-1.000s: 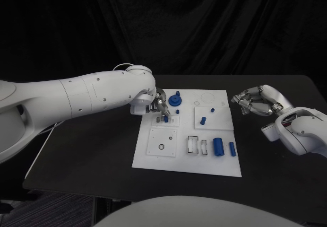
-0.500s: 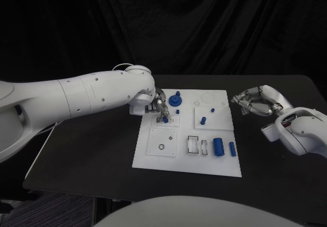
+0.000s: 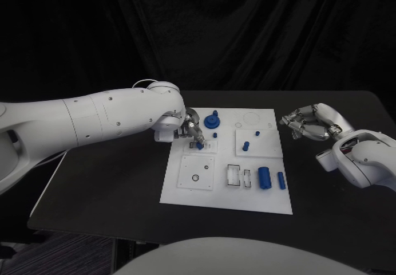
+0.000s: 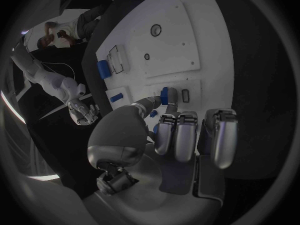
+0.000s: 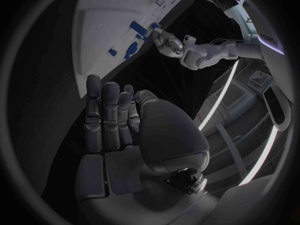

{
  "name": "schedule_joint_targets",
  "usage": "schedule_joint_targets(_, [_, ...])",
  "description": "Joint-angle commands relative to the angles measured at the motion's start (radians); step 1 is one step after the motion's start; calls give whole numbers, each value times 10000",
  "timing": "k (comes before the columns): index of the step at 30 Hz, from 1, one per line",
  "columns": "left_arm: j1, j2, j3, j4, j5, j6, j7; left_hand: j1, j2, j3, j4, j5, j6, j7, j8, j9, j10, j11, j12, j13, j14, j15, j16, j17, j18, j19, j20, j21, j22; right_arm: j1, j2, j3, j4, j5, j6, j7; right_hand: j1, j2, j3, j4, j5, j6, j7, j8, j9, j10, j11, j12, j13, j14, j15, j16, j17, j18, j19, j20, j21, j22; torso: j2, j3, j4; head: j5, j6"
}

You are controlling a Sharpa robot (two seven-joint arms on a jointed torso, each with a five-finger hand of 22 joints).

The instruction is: Assemble the parts on the task board

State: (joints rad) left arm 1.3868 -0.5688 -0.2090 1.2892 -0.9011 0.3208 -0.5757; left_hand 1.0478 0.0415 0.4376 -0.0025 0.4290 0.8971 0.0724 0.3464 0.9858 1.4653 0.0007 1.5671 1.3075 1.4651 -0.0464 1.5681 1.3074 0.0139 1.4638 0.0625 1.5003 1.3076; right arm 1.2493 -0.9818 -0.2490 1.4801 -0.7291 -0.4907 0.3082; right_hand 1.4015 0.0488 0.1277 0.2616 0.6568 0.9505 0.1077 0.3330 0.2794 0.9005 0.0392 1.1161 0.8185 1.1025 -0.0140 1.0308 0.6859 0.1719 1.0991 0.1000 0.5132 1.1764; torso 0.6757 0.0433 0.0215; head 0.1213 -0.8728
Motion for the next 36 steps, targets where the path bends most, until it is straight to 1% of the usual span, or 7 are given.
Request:
schedule_joint_targets(1, [-34, -113, -12, 199, 21, -697, 159, -100, -4, 1280, -1198, 58, 54, -3, 69, 50, 1055, 2, 37, 2633, 1057, -23, 26, 2634, 61, 666, -12, -88, 2367, -29, -15, 7, -3, -51, 58, -202, 104, 16, 71, 8, 48, -38, -24, 63, 12, 9, 0, -22, -15, 42, 10, -69, -14, 103, 68, -18, -54, 11, -4, -1, 0, 16, 2])
schedule_joint_targets(6, [-34, -358, -12, 587, 21, -1208, 208, -127, -34, 1351, -1251, 68, 56, 0, 108, 117, 1055, 4, 37, 2633, 1057, -23, 26, 2634, 72, 644, -10, -133, 2352, -43, -29, 7, 9, -51, 56, -202, 104, 16, 71, 8, 48, -38, -24, 63, 12, 9, 0, -22, -15, 42, 10, -69, -14, 103, 68, -18, -54, 11, -4, 0, 8, 10, 2])
schedule_joint_targets(15, [-34, -929, -13, 1320, 21, -2611, 456, -156, -54, 1463, -1297, 78, 29, 0, 179, 236, 1055, 1, 37, 2633, 1057, -28, 26, 2634, 90, 610, -12, -206, 2328, -56, -92, 7, 47, -51, 16, -203, 115, 8, 89, 3, 59, -42, -23, 64, 13, 3, 0, -27, -25, 41, 10, -71, -17, 102, 69, -19, -56, 13, -1, -10, 9, -30, 2])
schedule_joint_targets(24, [-55, -1365, -15, 1774, -419, -3489, 775, -291, -44, 1512, -1119, -42, -82, 10, 234, 380, 1055, 16, 37, 2633, 1057, -16, 26, 2634, 109, 574, -5, -284, 2302, -58, -145, 7, 101, -51, -17, -220, 126, -2, 106, -3, 71, -43, -20, 67, 15, 8, 0, -24, -23, 41, 11, -73, -18, 101, 70, -19, -58, 16, -11, -6, 13, -39, 2])
schedule_joint_targets(29, [-184, -1498, -16, 1891, -830, -3973, 894, -331, -58, 1504, -1033, -180, -77, -14, 285, 455, 1055, 3, 37, 2633, 1057, -23, 26, 2634, 101, 592, -5, -252, 2313, -58, -155, 7, 116, -51, -32, -227, 126, -2, 106, -3, 71, -43, -20, 67, 15, 8, 0, -24, -23, 41, 11, -73, -18, 101, 70, -19, -58, 16, -8, 1, 7, 4, 2])
schedule_joint_targets(30, [-217, -1509, -16, 1895, -866, -4057, 914, -335, -52, 1500, -965, -341, -73, -33, 311, 499, 1055, -13, 37, 2633, 1057, -35, 26, 2634, 96, 604, -13, -235, 2319, -58, -154, 7, 119, -51, -36, -225, 132, -9, 115, -7, 79, -43, -20, 69, 16, 9, 1, -24, -25, 42, 11, -72, -17, 101, 70, -19, -59, 17, -3, 3, 1, 9, 2])
schedule_joint_targets(36, [-561, -1541, -15, 1885, -988, -4593, 1109, -336, -52, 1499, -953, -359, -75, -34, 314, 506, 1055, -15, 37, 2633, 1057, -38, 26, 2634, 100, 598, -15, -248, 2315, -57, -183, 7, 144, -51, -65, -215, 149, -29, 141, -19, 101, -42, -20, 75, 20, 16, 2, -20, -26, 42, 10, -75, -21, 101, 72, -20, -62, 22, -4, 5, 9, -68, 2])
